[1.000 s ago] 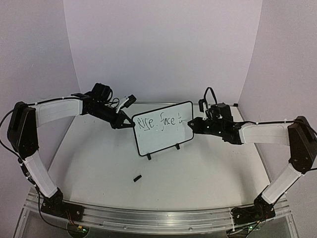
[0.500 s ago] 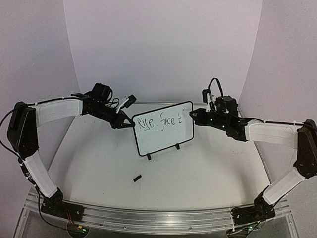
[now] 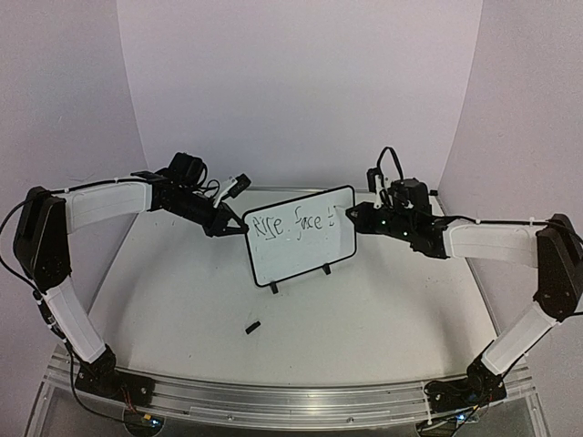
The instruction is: Write a sentence on the whiteboard
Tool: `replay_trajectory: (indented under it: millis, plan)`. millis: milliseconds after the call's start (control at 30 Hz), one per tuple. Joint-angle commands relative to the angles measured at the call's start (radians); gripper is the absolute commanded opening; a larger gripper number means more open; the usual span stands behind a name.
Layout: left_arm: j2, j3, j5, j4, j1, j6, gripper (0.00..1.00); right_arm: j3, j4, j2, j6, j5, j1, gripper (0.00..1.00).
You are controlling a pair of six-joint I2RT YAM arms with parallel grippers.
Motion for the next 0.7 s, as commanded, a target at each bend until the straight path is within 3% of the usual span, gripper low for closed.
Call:
replay_trajectory:
  millis: [0, 333, 667]
  plan:
    - [0.055, -0.014, -0.074, -0.122, -0.019, 0.045, 0.0, -0.024, 0.017, 0.007, 0.002, 0.023, -0.004, 0.0]
    - [0.056, -0.014, -0.073, -0.122, -0.019, 0.045, 0.0, -0.08, 0.018, 0.012, 0.022, 0.014, -0.004, 0.0]
    - [0.056, -0.014, -0.074, -0.122, -0.019, 0.045, 0.0, -0.021, 0.017, 0.031, 0.006, 0.008, -0.004, 0.0]
